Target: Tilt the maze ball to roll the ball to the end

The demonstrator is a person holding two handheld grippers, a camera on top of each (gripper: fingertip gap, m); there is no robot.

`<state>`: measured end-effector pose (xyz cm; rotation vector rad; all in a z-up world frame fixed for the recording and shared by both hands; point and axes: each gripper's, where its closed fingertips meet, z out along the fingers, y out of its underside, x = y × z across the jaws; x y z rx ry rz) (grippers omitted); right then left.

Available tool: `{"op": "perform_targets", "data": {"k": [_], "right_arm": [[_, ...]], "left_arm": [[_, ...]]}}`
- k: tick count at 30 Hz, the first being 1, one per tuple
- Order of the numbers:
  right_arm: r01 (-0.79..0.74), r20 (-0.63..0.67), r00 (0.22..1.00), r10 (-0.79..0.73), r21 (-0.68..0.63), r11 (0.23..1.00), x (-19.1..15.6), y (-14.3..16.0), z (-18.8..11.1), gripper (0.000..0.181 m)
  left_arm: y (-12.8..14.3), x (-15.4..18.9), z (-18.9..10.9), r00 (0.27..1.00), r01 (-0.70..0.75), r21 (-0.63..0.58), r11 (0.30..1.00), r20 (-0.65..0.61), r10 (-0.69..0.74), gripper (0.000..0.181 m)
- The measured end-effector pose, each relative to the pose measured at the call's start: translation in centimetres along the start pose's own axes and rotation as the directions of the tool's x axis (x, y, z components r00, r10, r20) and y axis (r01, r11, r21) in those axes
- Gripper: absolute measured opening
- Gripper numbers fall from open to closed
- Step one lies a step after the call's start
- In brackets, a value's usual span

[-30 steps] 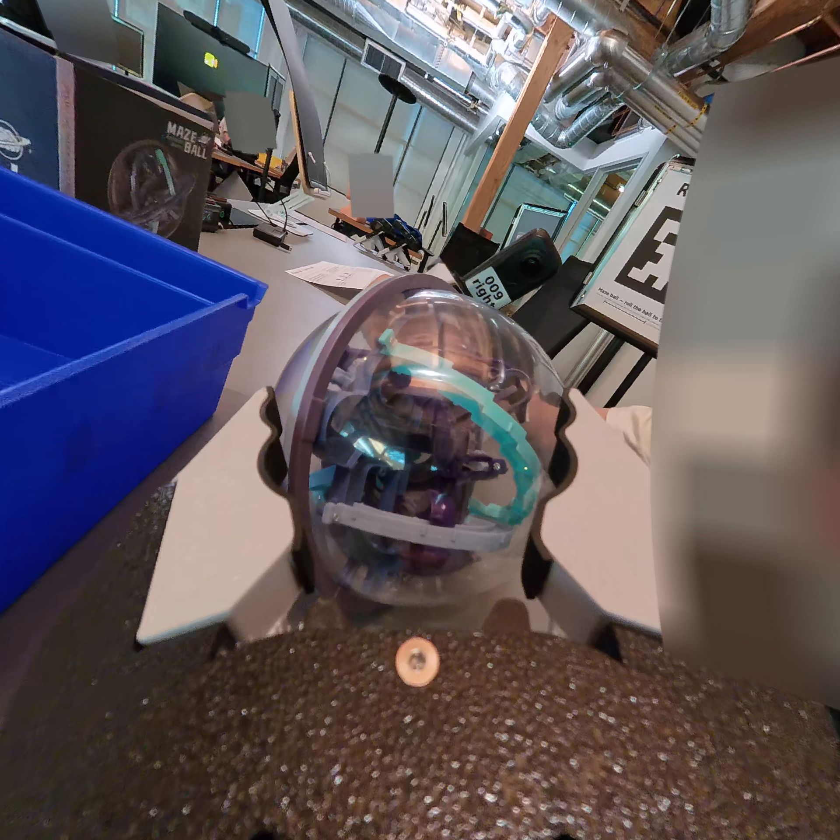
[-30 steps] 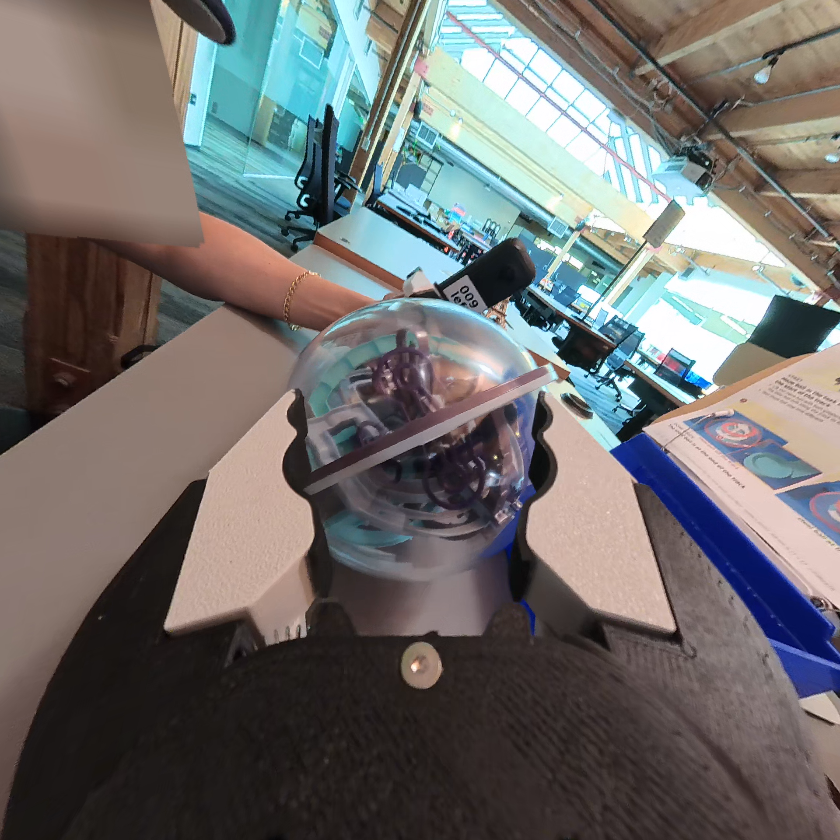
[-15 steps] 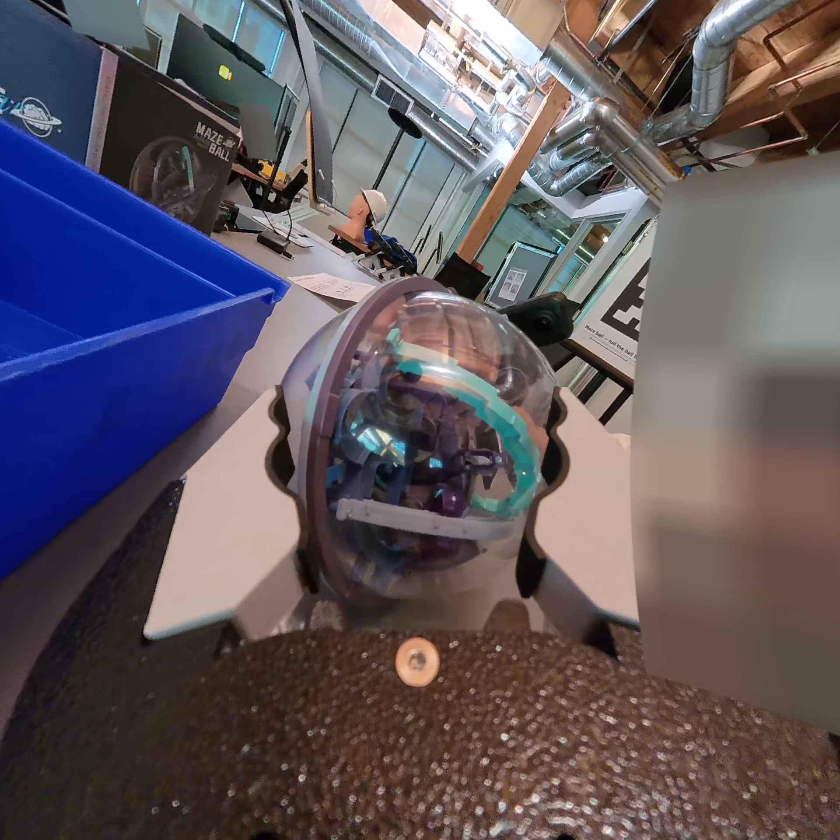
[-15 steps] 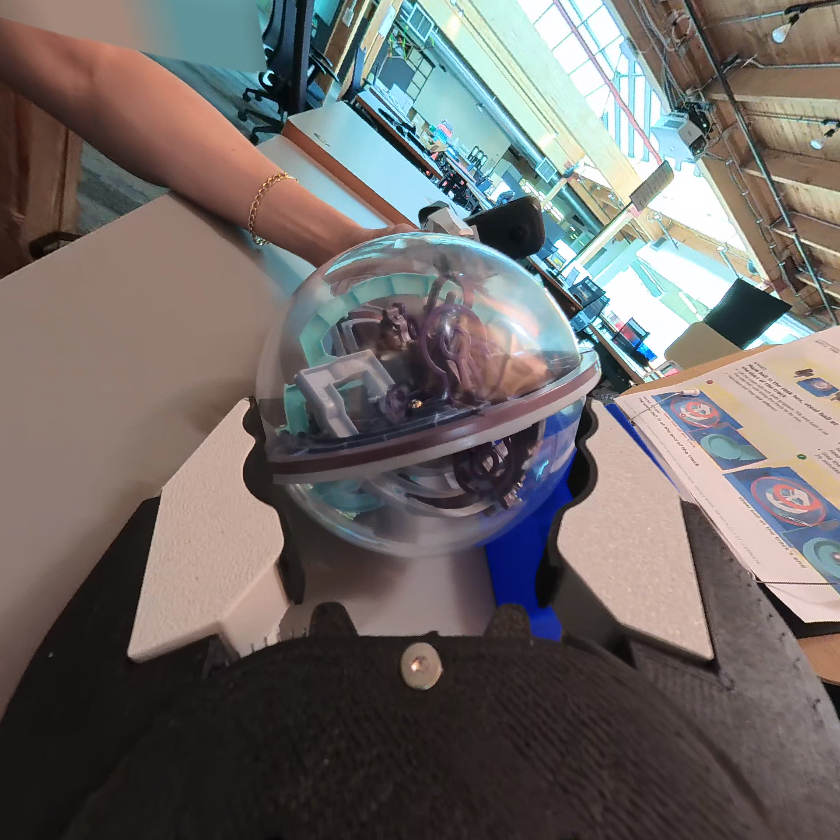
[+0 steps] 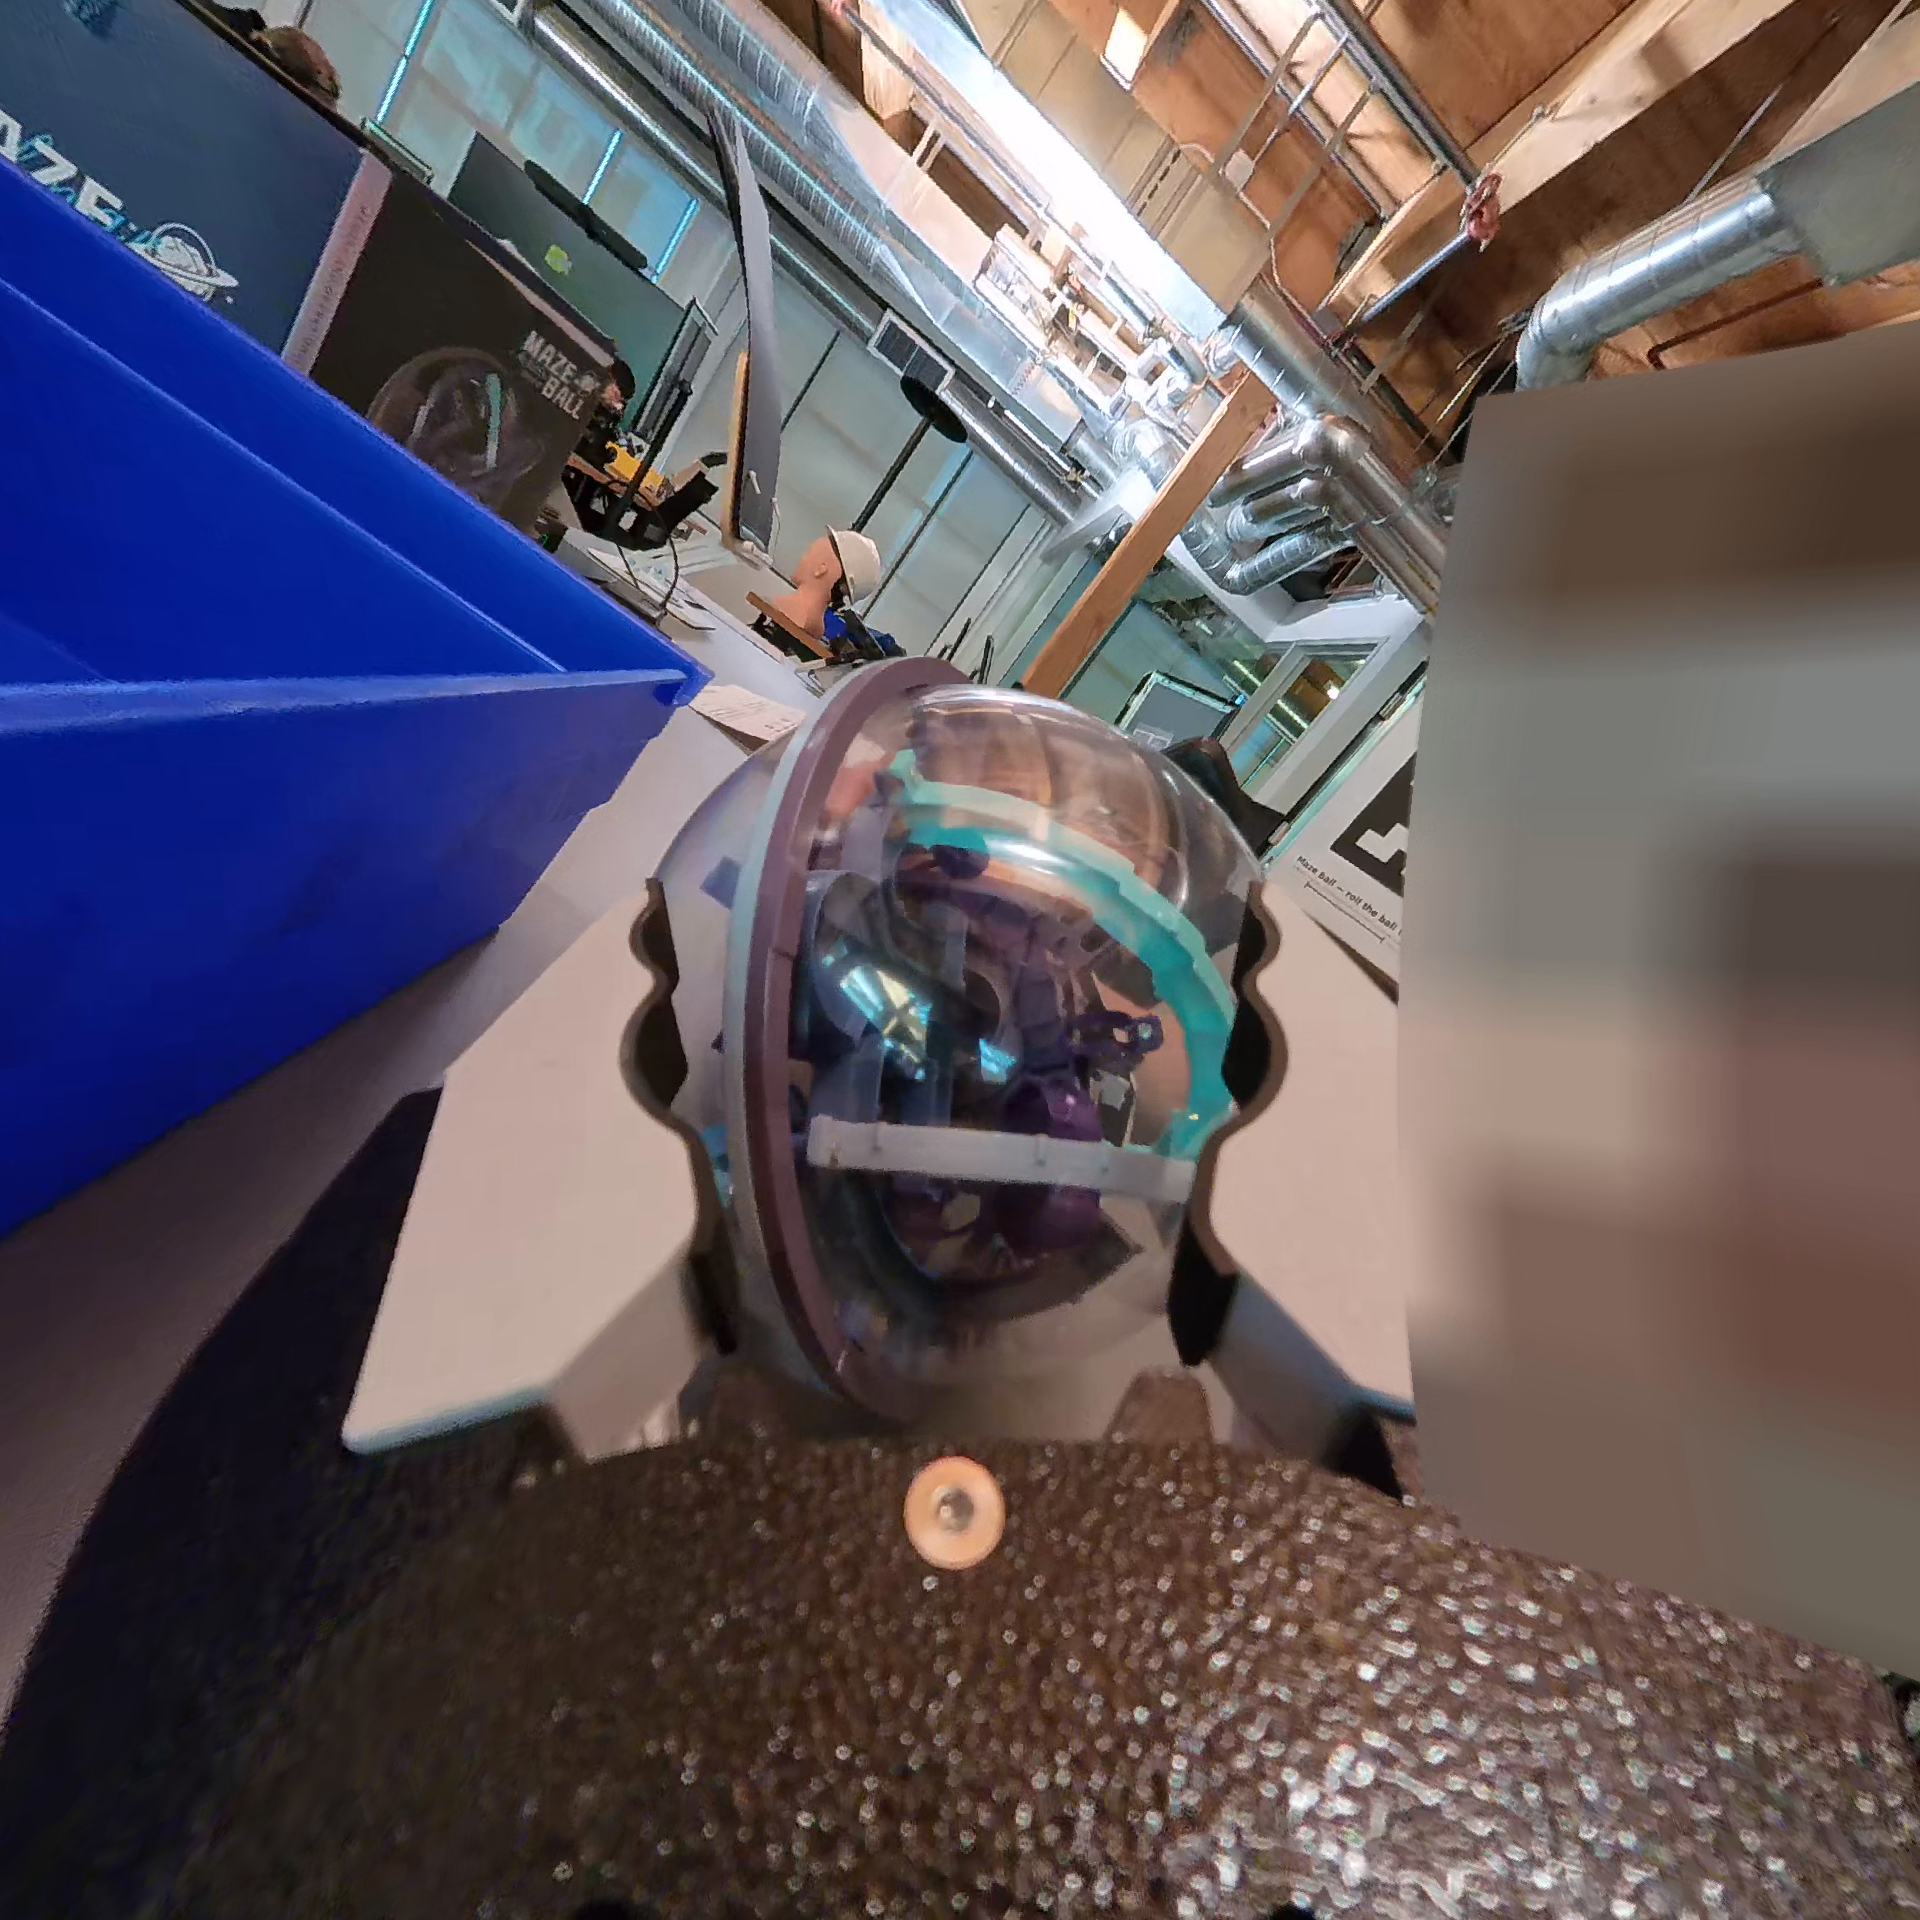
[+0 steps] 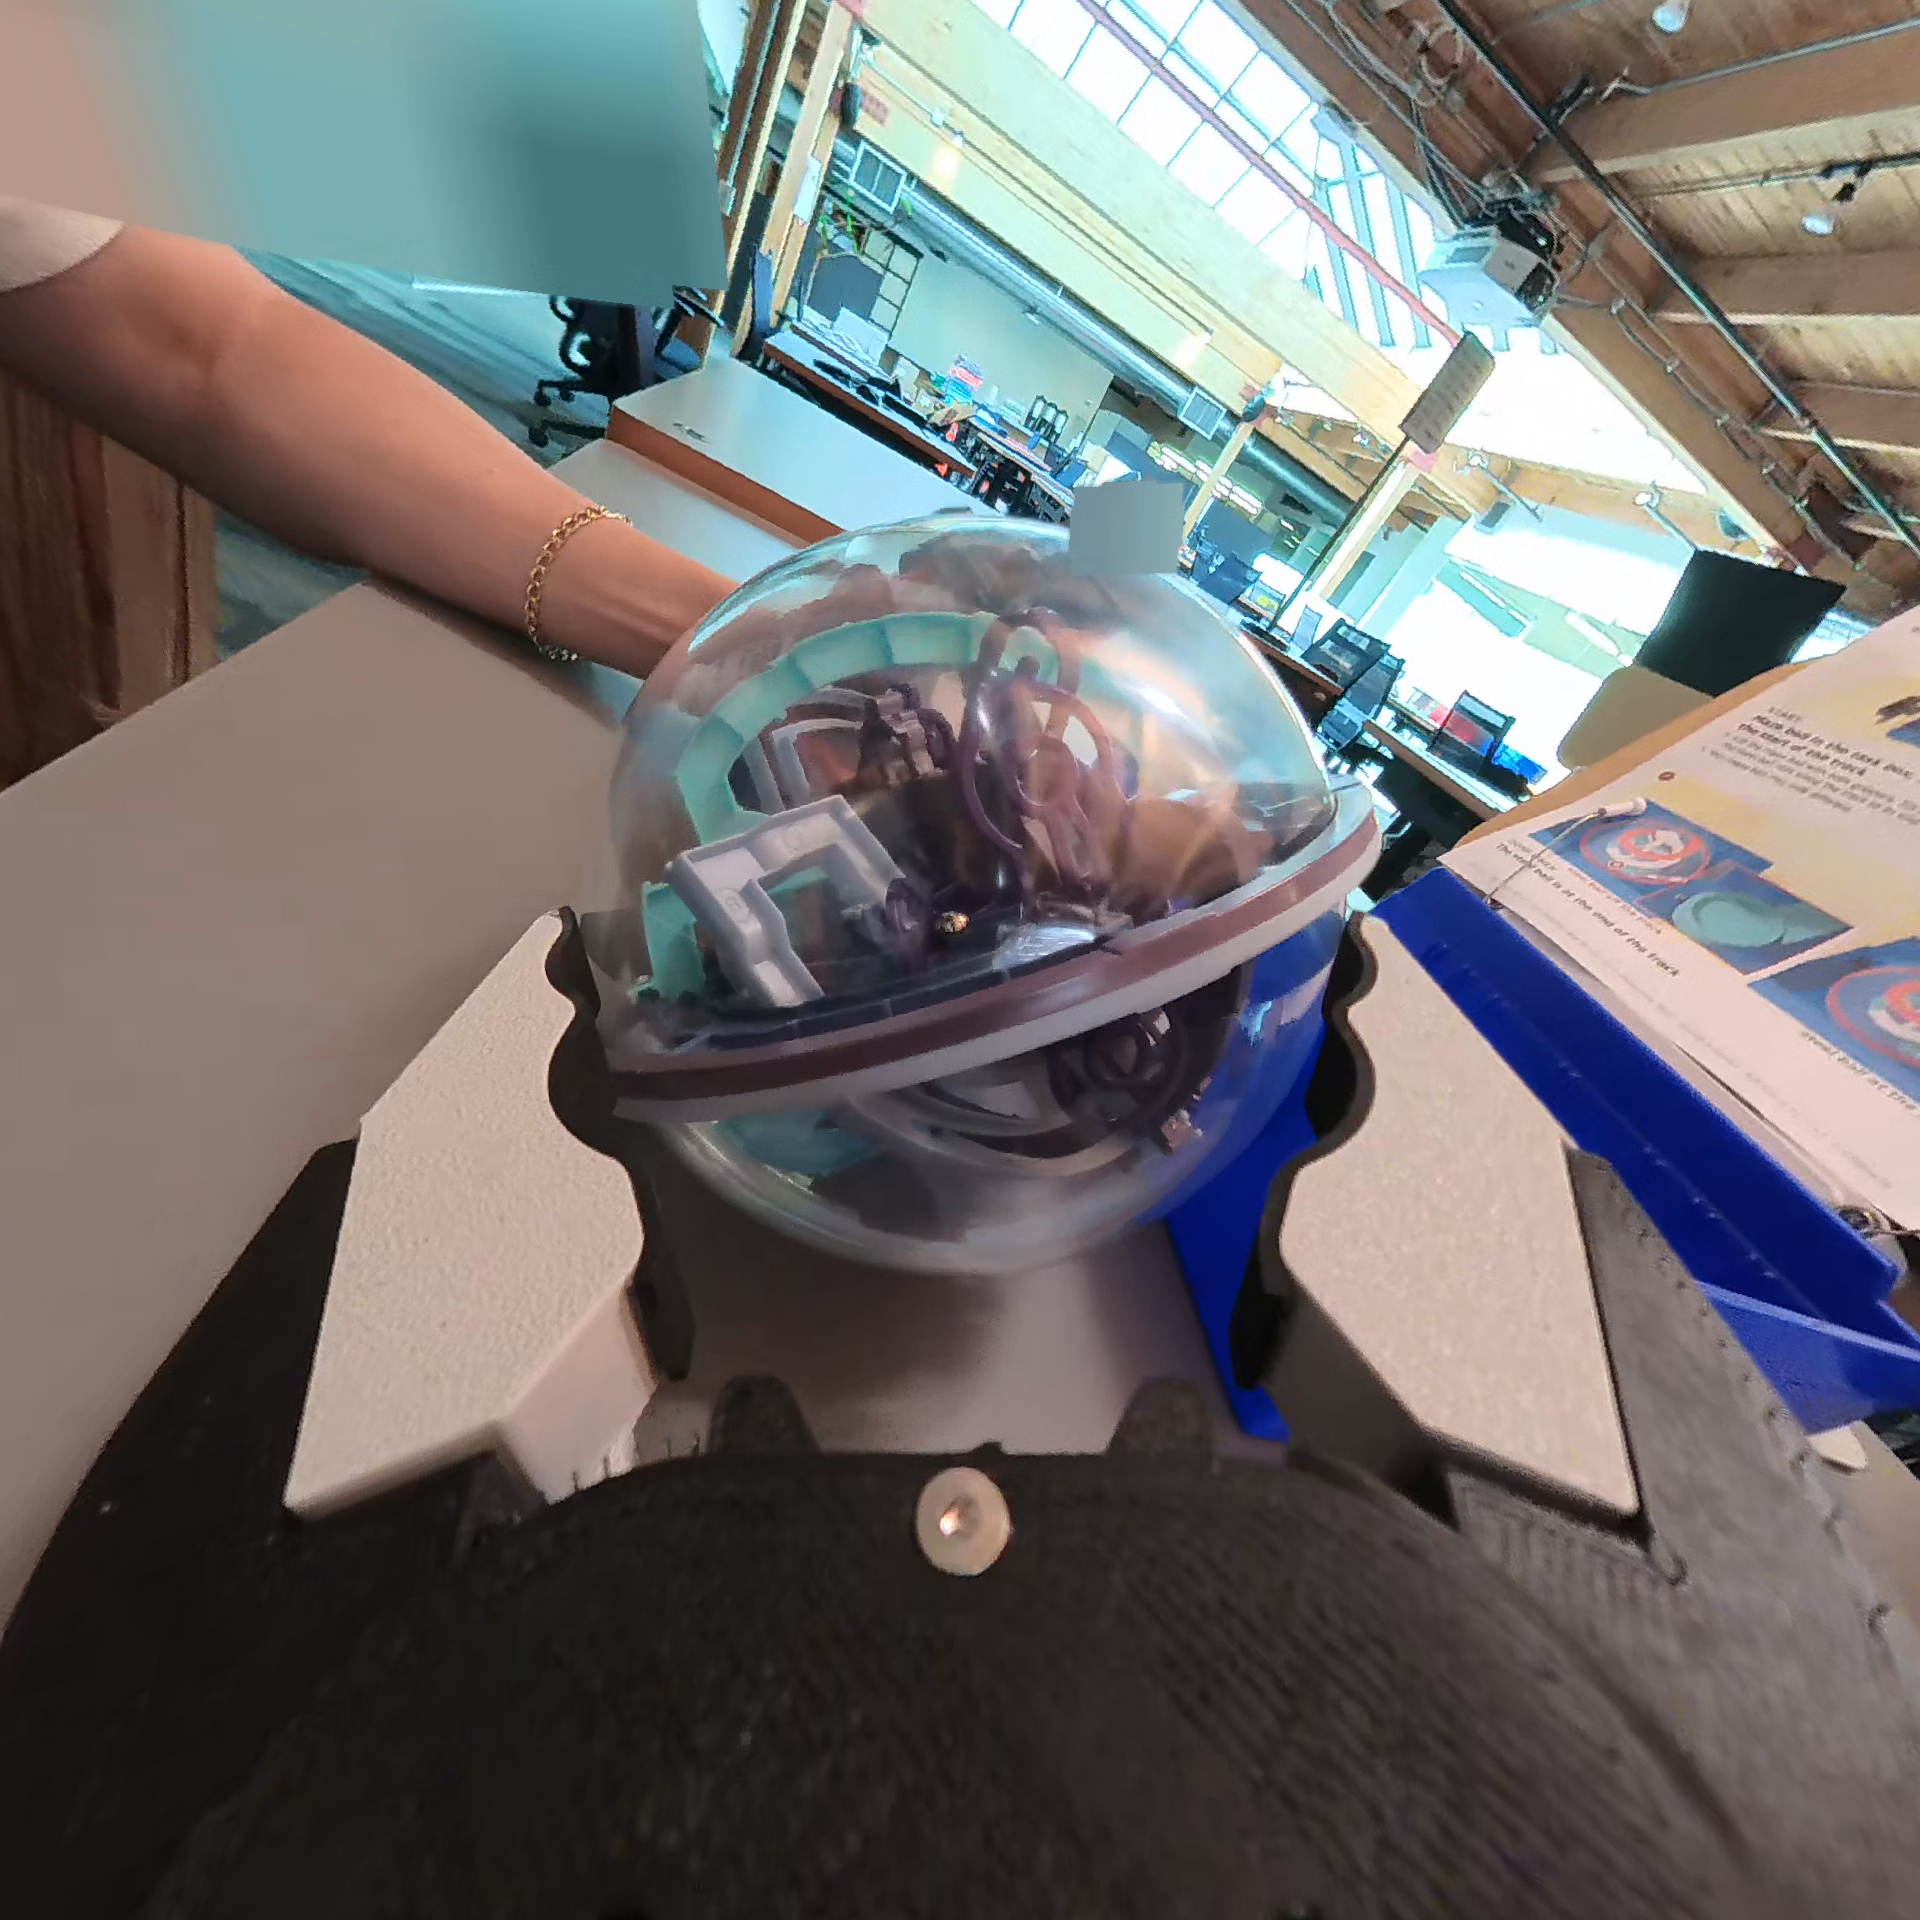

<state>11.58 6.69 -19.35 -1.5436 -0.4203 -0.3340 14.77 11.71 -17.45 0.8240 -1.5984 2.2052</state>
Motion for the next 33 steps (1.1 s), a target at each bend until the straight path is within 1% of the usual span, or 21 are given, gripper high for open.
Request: {"op": "perform_targets", "data": {"k": [2,4,5,9,12,14,16,22,28,33], "right_arm": [[-0.014,-0.007,1.0,0.014,0.013,1.0,0.1,-0.2,0.1,0.136],[-0.018,-0.01,1.0,0.018,0.016,1.0,0.0,-0.3,0.2,0.136],[-0.017,-0.01,1.0,0.017,0.015,1.0,0.0,-0.2,0.2,0.136],[0.0,-0.017,1.0,0.0,0.013,1.0,-0.1,-0.2,0.3,0.136],[-0.004,-0.017,1.0,0.004,0.01,1.0,-0.1,-0.1,0.3,0.136],[-0.009,-0.018,1.0,0.009,0.007,1.0,-0.1,0.0,0.3,0.136],[-0.011,-0.019,1.0,0.011,0.004,1.0,0.0,0.0,0.2,0.136],[-0.117,-0.018,0.993,0.117,-0.029,0.993,0.5,0.4,0.6,0.136],[-0.18,-0.043,0.983,0.177,-0.086,0.98,0.9,1.1,1.1,0.136],[-0.197,-0.071,0.979,0.189,-0.131,0.971,0.8,1.6,1.5,0.137]], "left_arm": [[-0.1,-0.1,-0.1,1.0,0.013,0.01,1.0,-0.006,-0.013,0.107],[-0.1,-0.1,-0.2,1.0,0.013,0.016,1.0,-0.008,-0.013,0.105],[-0.2,-0.1,-0.2,1.0,0.008,0.018,1.0,-0.007,-0.008,0.108],[-0.1,0.1,-0.1,1.0,-0.01,0.021,1.0,-0.008,0.01,0.105],[-0.2,0.0,-0.1,1.0,-0.005,0.026,1.0,-0.009,0.005,0.108],[-0.2,0.0,-0.1,1.0,0.0,0.031,1.0,-0.008,0.0,0.104],[-0.2,0.0,-0.2,1.0,0.0,0.033,0.999,-0.006,0.0,0.107],[-0.6,-0.7,-0.5,0.998,0.065,0.068,0.996,0.011,-0.066,0.105],[-1.2,-1.1,-0.9,0.998,0.061,0.111,0.992,0.026,-0.064,0.103],[-1.5,-1.0,-0.9,0.998,0.027,0.11,0.994,0.046,-0.032,0.103]]}}
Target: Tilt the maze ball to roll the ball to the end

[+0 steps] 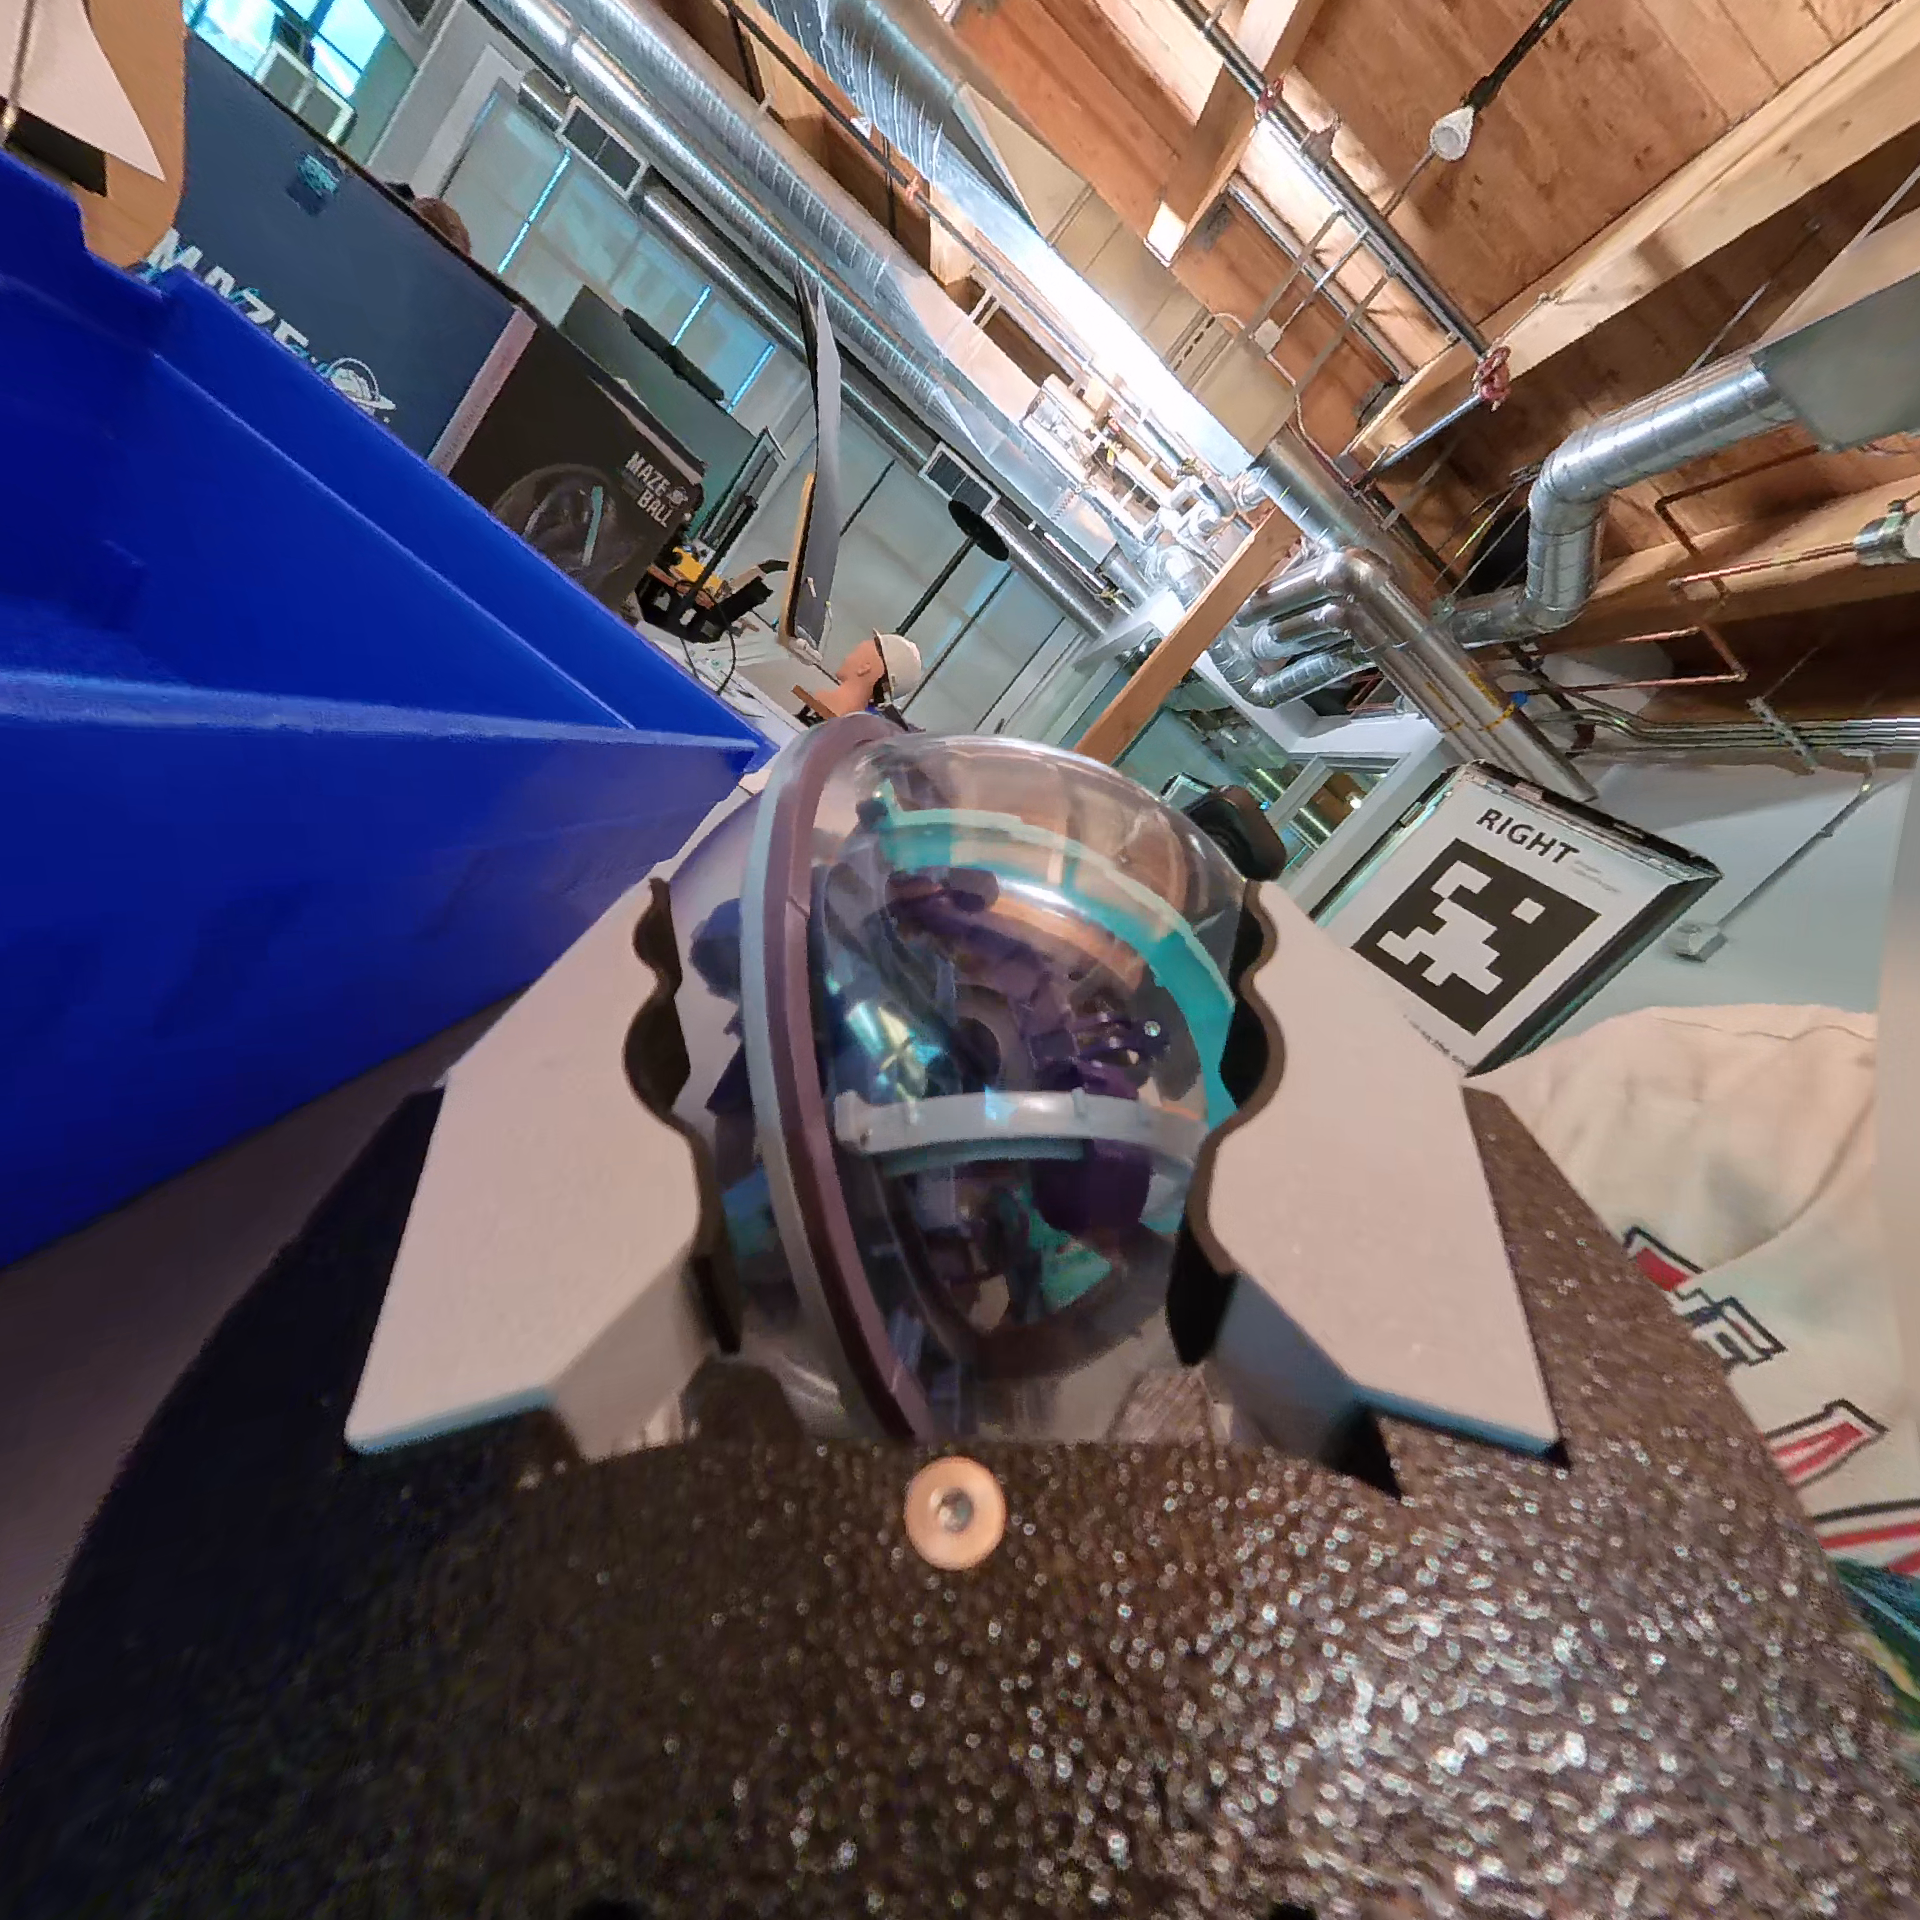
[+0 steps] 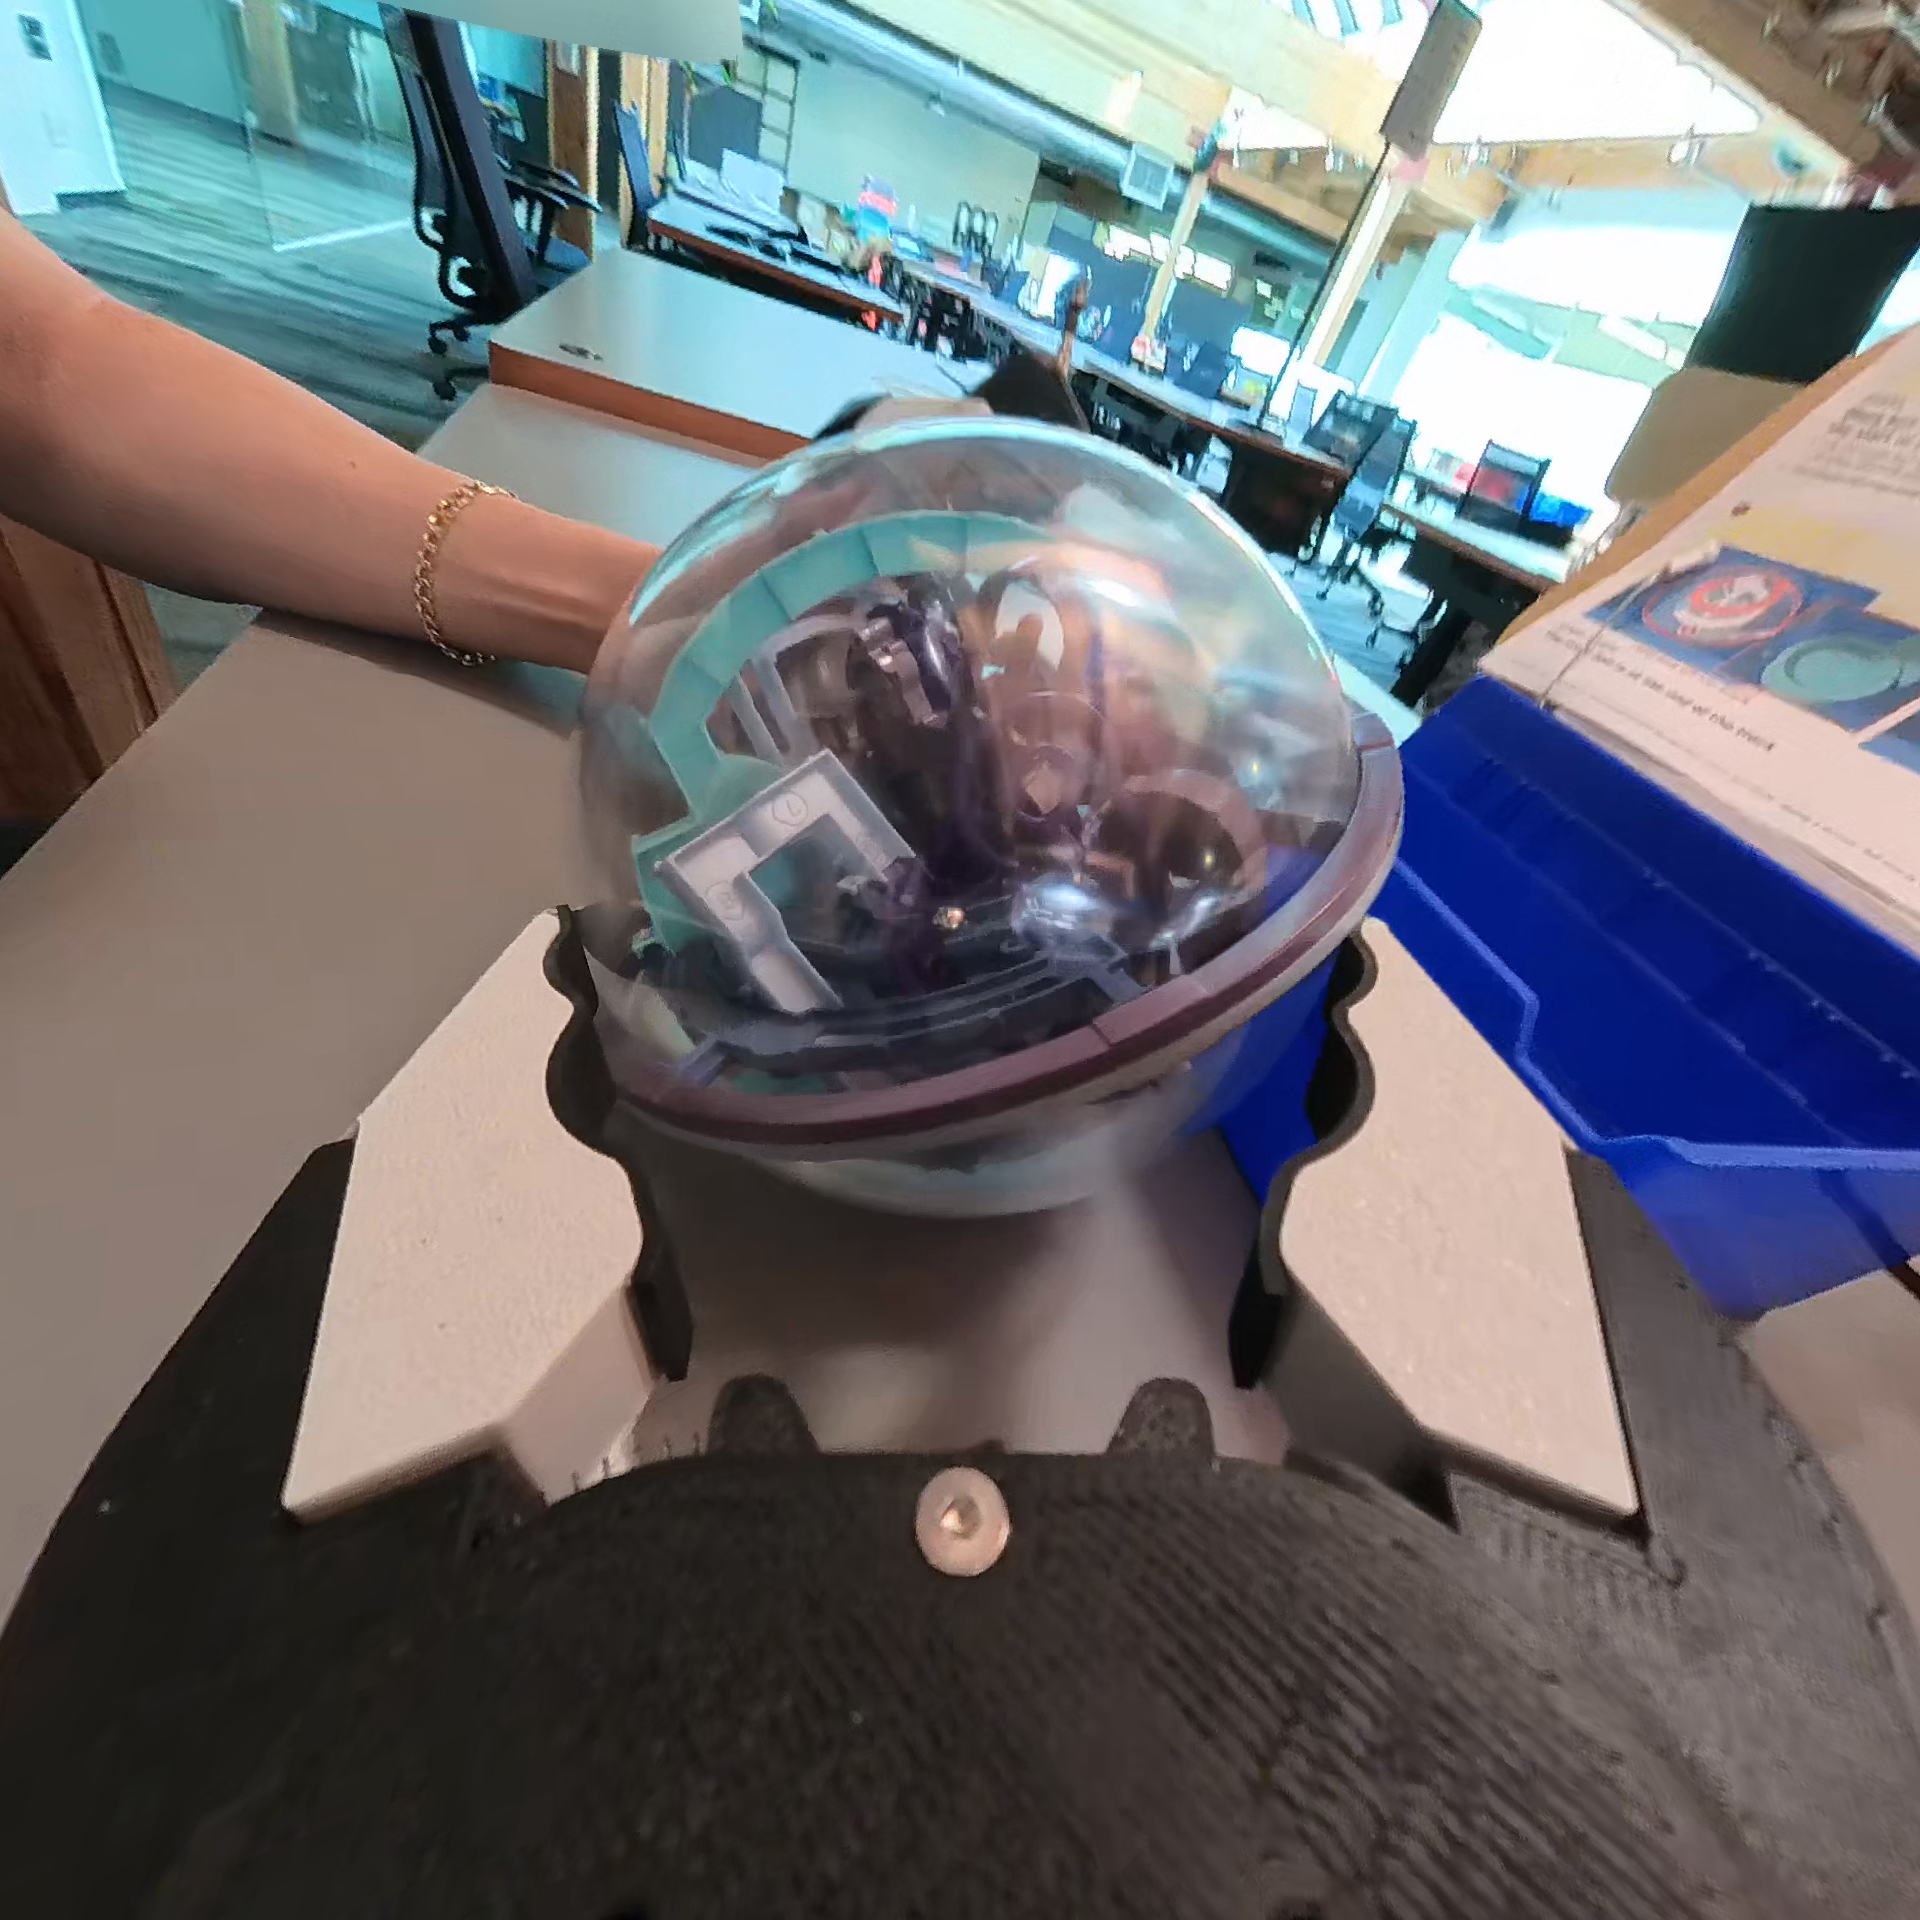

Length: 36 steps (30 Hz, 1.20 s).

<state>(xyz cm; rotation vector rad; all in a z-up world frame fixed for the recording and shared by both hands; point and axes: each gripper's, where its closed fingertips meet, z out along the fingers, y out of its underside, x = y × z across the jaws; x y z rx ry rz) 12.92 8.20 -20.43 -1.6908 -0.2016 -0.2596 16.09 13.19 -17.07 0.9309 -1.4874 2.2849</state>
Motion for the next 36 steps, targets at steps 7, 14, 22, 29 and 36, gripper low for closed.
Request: {"op": "perform_targets", "data": {"k": [7,14,22,29,36], "right_arm": [[-0.072,0.009,0.997,0.072,-0.061,0.996,0.3,0.7,0.7,0.136],[-0.055,0.003,0.998,0.056,-0.084,0.995,0.1,1.0,0.8,0.136],[0.044,-0.006,0.999,-0.046,-0.177,0.983,0.9,1.8,0.1,0.133],[0.114,0.031,0.993,-0.11,-0.181,0.977,1.8,1.3,0.1,0.135],[0.109,0.021,0.994,-0.106,-0.173,0.979,1.7,1.9,0.6,0.138]], "left_arm": [[-0.7,-0.1,-0.2,0.999,-0.02,-0.008,1.0,0.037,0.021,0.1],[-1.0,-0.1,-0.5,1.0,-0.008,-0.003,1.0,0.015,0.008,0.091],[-1.2,-0.1,-0.4,0.997,-0.064,-0.005,0.998,0.041,0.064,0.088],[-1.5,-1.1,-0.9,0.999,-0.009,0.023,1.0,0.052,0.008,0.08],[-1.8,-0.7,-0.7,0.995,-0.081,0.039,0.996,0.064,0.079,0.076]]}}
